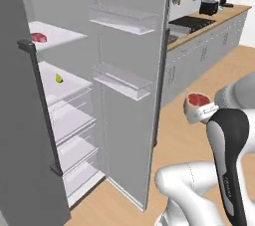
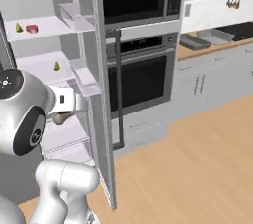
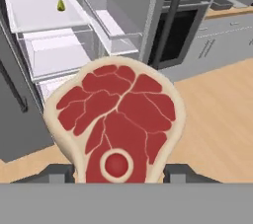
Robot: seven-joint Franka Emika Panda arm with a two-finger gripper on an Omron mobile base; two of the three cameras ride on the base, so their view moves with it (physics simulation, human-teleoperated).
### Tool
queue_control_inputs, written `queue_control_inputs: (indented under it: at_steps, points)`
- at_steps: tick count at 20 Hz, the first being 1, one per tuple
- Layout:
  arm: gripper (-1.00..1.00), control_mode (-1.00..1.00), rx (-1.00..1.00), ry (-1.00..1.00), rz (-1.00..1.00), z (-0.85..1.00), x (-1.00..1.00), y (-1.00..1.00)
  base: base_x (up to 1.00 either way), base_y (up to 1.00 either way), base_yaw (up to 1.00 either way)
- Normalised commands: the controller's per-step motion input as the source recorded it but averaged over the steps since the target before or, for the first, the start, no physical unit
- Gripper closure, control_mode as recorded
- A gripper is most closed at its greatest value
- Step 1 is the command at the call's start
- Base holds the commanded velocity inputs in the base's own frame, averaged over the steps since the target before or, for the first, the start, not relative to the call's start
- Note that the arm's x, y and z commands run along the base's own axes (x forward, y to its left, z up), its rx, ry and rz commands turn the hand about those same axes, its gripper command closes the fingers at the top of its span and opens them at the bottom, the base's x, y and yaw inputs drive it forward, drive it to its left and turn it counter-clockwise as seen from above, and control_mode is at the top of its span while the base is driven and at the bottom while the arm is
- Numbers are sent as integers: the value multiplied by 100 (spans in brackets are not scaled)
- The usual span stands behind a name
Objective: Place one lemon wedge and one steak in each tupperware on the nearby counter, to pack two identical lunches.
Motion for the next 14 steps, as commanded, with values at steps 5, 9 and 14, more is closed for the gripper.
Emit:
queue_control_inputs:
  at_steps: [5, 9, 14]
  points:
    - [100, 100, 0, 0, 0, 0, 0, 0, 0, -2, -87]
    - [100, 100, 0, 0, 0, 0, 0, 0, 2, 0, -85]
    - [100, 100, 0, 0, 0, 0, 0, 0, 78, 0, -52]
